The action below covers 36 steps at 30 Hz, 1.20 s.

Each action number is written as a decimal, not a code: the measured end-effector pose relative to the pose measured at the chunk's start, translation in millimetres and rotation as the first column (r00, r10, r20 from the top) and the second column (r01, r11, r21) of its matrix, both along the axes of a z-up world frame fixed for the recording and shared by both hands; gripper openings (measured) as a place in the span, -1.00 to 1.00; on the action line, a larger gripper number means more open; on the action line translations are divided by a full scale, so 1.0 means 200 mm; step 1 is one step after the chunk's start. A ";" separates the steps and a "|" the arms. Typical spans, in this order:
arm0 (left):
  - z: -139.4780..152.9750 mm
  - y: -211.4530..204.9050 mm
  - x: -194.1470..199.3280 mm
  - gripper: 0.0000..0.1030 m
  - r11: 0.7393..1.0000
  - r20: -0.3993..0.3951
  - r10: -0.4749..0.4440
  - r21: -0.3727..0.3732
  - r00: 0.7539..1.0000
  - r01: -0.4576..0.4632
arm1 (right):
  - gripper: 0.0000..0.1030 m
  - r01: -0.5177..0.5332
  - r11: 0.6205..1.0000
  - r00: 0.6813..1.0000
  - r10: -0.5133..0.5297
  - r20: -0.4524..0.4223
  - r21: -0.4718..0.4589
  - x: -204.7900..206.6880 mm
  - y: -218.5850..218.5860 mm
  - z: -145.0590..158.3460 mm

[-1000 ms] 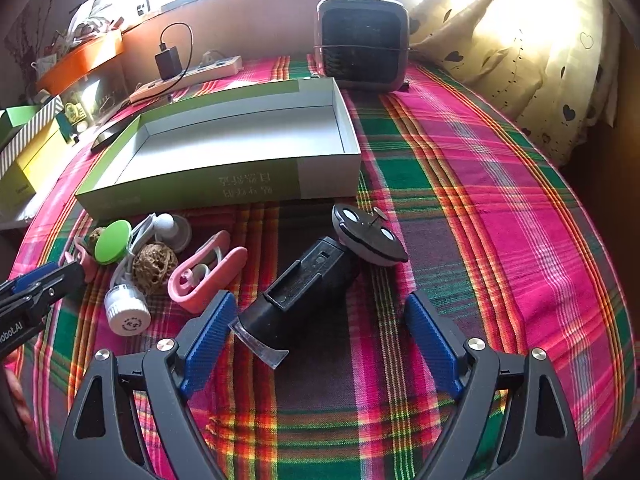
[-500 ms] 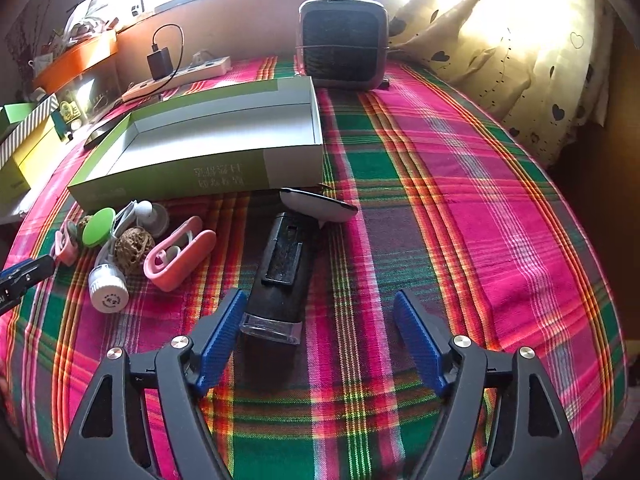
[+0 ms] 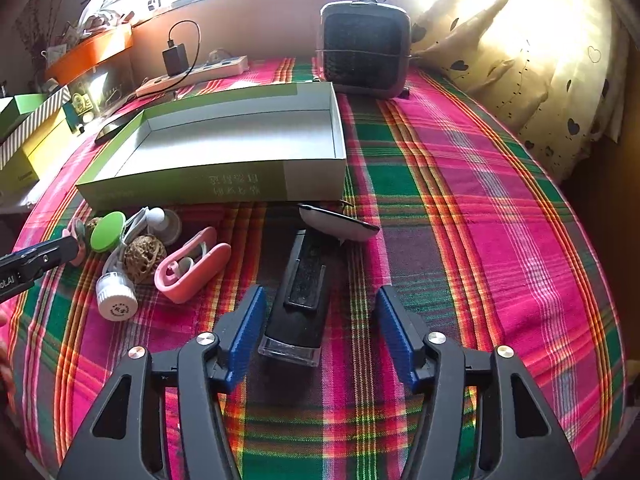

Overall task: Organize objects
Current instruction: 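Reach right gripper to black flashlight while left gripper moves toward pink clip, then close right gripper on black flashlight while left gripper closes on pink clip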

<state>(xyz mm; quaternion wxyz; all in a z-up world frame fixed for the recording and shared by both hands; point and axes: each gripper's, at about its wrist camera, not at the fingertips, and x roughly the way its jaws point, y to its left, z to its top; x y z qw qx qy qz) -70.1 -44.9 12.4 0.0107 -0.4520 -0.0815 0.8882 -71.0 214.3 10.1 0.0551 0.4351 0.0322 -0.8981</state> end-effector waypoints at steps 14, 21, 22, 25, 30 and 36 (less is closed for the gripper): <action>-0.03 0.01 -0.03 0.15 0.996 0.010 -0.001 -0.084 1.000 0.002 | -0.44 -0.092 0.995 0.996 0.092 0.000 -0.026 0.00 -0.03 0.00; -0.03 -0.03 -0.01 0.15 0.993 0.014 0.021 -0.117 1.000 -0.020 | -0.44 -0.159 0.987 0.987 0.159 -0.001 -0.028 0.02 -0.06 0.00; -0.04 -0.04 -0.01 0.15 0.993 0.015 0.026 -0.119 1.000 -0.024 | -0.44 -0.162 0.987 0.987 0.162 -0.002 -0.023 0.02 -0.06 0.00; -0.04 -0.04 -0.01 0.15 0.992 0.016 0.030 -0.123 0.999 -0.028 | -0.44 -0.163 0.986 0.987 0.163 -0.002 -0.022 0.02 -0.07 0.00; -0.04 -0.05 -0.03 0.15 0.990 0.009 0.026 -0.138 1.000 -0.025 | -0.44 -0.160 0.987 0.987 0.160 -0.004 -0.017 0.01 -0.08 0.00; -0.04 -0.09 -0.08 0.11 0.992 -0.004 0.045 -0.115 0.999 -0.046 | -0.44 -0.158 0.987 0.987 0.158 -0.001 -0.009 -0.01 -0.09 0.00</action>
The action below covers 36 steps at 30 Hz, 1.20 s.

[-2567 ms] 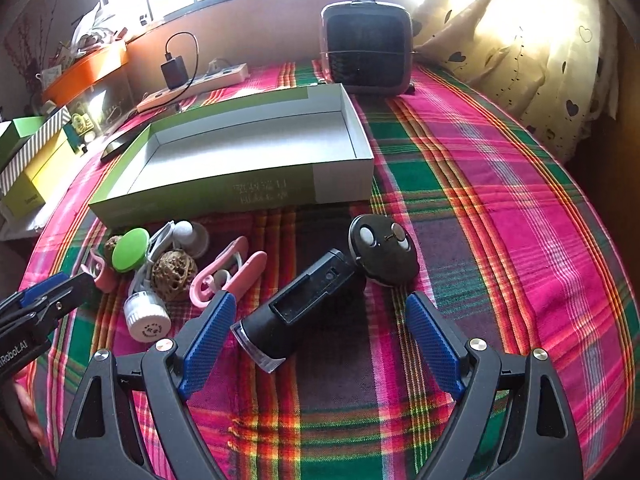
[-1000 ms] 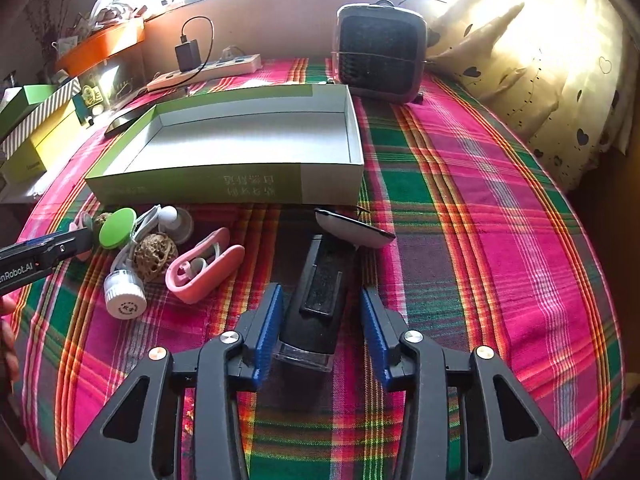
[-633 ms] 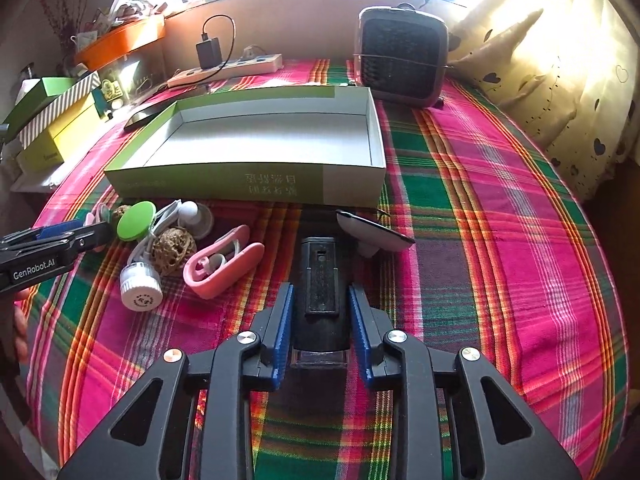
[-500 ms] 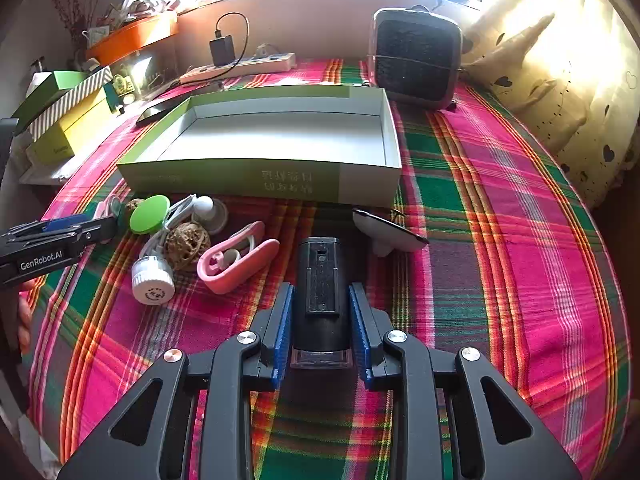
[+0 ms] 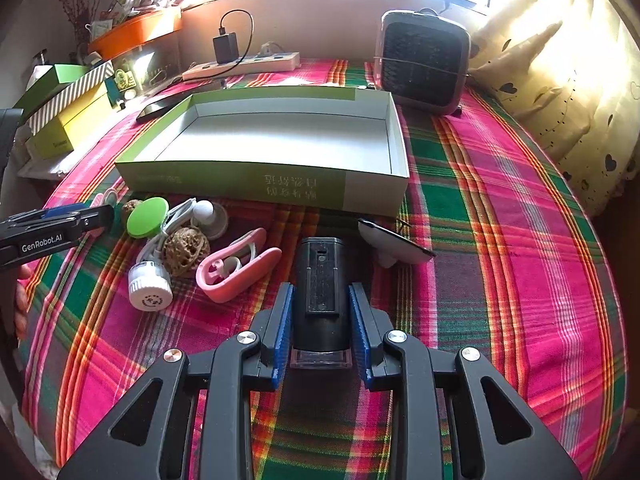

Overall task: Organize objects
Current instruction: 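Close right gripper on black flashlight while left gripper closes on pink clip, then carry flashlight and pink clip with both grippers over the white box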

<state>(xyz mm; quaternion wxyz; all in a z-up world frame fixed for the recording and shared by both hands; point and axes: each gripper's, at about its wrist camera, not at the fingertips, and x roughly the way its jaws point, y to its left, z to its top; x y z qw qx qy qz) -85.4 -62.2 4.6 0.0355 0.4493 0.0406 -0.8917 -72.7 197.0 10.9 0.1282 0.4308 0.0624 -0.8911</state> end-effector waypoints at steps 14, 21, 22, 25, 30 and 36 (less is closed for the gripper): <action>0.00 0.01 -0.02 -0.31 0.999 -0.021 0.011 -0.030 1.000 -0.012 | -0.44 -0.002 1.000 1.000 0.001 -0.004 -0.002 -0.01 0.00 0.00; 0.00 0.03 -0.02 -0.56 0.999 -0.027 -0.008 -0.031 1.000 0.008 | -0.44 -0.001 1.000 1.000 0.001 -0.004 -0.001 -0.01 0.00 0.00; 0.00 0.03 -0.02 -0.57 0.999 -0.028 -0.010 -0.032 1.000 0.009 | -0.44 -0.001 1.000 1.000 0.001 -0.005 0.000 -0.01 0.00 0.00; 0.00 0.04 -0.01 -0.57 0.999 -0.029 -0.016 -0.034 0.999 0.015 | -0.44 -0.001 1.000 1.000 0.001 -0.006 0.001 -0.01 -0.01 0.00; 0.00 0.04 -0.01 -0.58 0.999 -0.029 -0.024 -0.032 0.999 0.023 | -0.44 0.000 1.000 1.000 0.000 -0.006 0.001 -0.01 -0.01 0.00; 0.00 0.05 -0.01 -0.58 0.999 -0.030 -0.031 -0.031 0.999 0.030 | -0.45 -0.001 1.000 1.000 0.001 -0.005 0.001 -0.01 -0.01 0.00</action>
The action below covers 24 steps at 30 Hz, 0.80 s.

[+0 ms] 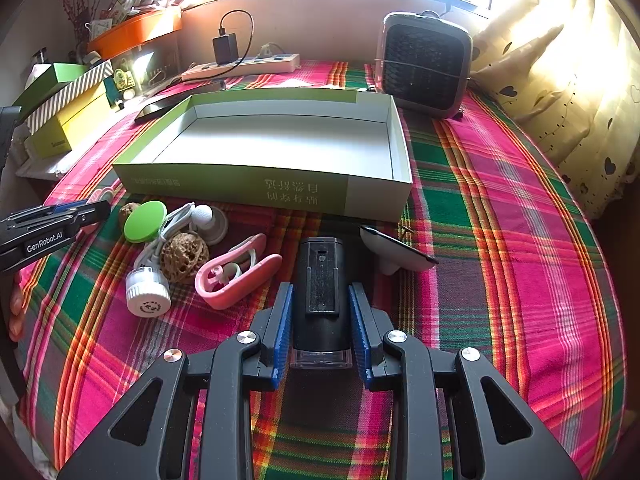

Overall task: Organize objects
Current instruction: 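Carry flashlight and pink clip with both grippers over the white box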

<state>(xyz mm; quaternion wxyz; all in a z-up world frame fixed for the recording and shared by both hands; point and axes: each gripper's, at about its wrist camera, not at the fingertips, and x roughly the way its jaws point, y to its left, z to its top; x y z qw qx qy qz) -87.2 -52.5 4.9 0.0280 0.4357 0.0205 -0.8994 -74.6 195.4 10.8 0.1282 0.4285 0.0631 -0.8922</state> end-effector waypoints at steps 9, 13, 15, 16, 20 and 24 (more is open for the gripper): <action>0.02 0.03 0.02 -0.58 0.999 -0.001 -0.030 0.014 1.000 0.030 | -0.45 0.008 1.000 1.000 -0.008 -0.003 -0.015 0.00 0.01 0.02; 0.06 0.04 0.03 -0.58 0.999 -0.015 -0.044 0.016 0.999 0.044 | -0.45 0.002 1.000 1.000 -0.002 -0.002 -0.030 0.01 0.01 0.04; 0.08 0.04 0.04 -0.58 0.998 -0.017 -0.052 0.024 0.998 0.052 | -0.45 -0.005 1.000 1.000 0.004 -0.010 -0.030 0.01 0.00 0.06; 0.09 0.04 0.04 -0.59 0.998 -0.020 -0.057 0.028 0.998 0.057 | -0.45 -0.007 0.999 1.000 0.007 -0.009 -0.033 0.01 0.00 0.07; 0.14 0.07 0.04 -0.58 0.996 -0.032 -0.083 0.013 0.996 0.083 | -0.45 -0.013 0.999 1.000 0.013 -0.006 -0.043 0.00 -0.01 0.10; 0.18 0.11 0.03 -0.59 0.993 -0.043 -0.116 0.024 0.992 0.117 | -0.45 -0.016 0.999 1.000 0.016 -0.013 -0.050 -0.02 -0.01 0.14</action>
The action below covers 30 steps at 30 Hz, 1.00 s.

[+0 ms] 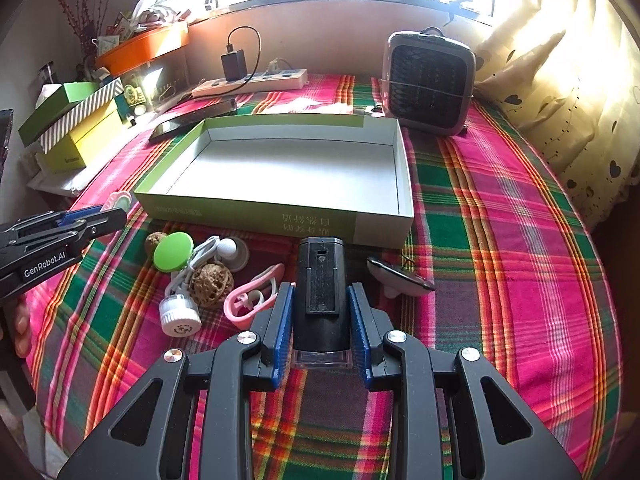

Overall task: Organize objects
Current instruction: 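Carry flashlight and pink clip with both grippers over the white box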

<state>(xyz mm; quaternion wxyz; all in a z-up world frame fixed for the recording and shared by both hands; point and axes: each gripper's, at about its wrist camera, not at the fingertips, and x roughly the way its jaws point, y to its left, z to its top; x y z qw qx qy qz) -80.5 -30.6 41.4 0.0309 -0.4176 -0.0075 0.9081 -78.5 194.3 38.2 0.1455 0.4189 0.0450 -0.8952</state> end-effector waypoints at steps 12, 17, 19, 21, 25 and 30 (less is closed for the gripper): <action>0.08 0.09 -0.10 -0.58 0.997 -0.006 -0.069 0.037 0.998 0.069 | -0.45 -0.001 1.000 1.000 0.001 -0.027 -0.008 -0.13 -0.01 0.12; 0.09 0.11 -0.17 -0.58 0.997 -0.009 -0.077 0.027 0.997 0.077 | -0.45 0.002 1.000 1.000 -0.002 -0.012 -0.003 -0.23 -0.02 0.12; 0.09 0.10 -0.21 -0.58 0.997 -0.006 -0.076 0.033 0.997 0.076 | -0.45 0.002 1.000 1.000 -0.002 -0.009 0.002 -0.27 -0.02 0.12; 0.09 0.11 -0.24 -0.58 0.997 -0.011 -0.078 0.028 0.997 0.079 | -0.45 0.007 1.000 1.000 -0.007 -0.004 0.008 -0.31 -0.03 0.12; 0.08 0.11 -0.33 -0.58 0.996 0.003 -0.080 0.045 0.997 0.080 | -0.45 0.015 1.000 1.000 -0.016 0.005 0.012 -0.40 -0.04 0.11; 0.07 0.12 -0.44 -0.58 0.995 0.012 -0.088 0.042 0.996 0.087 | -0.45 0.026 0.999 0.999 -0.026 0.021 0.022 -0.53 -0.05 0.08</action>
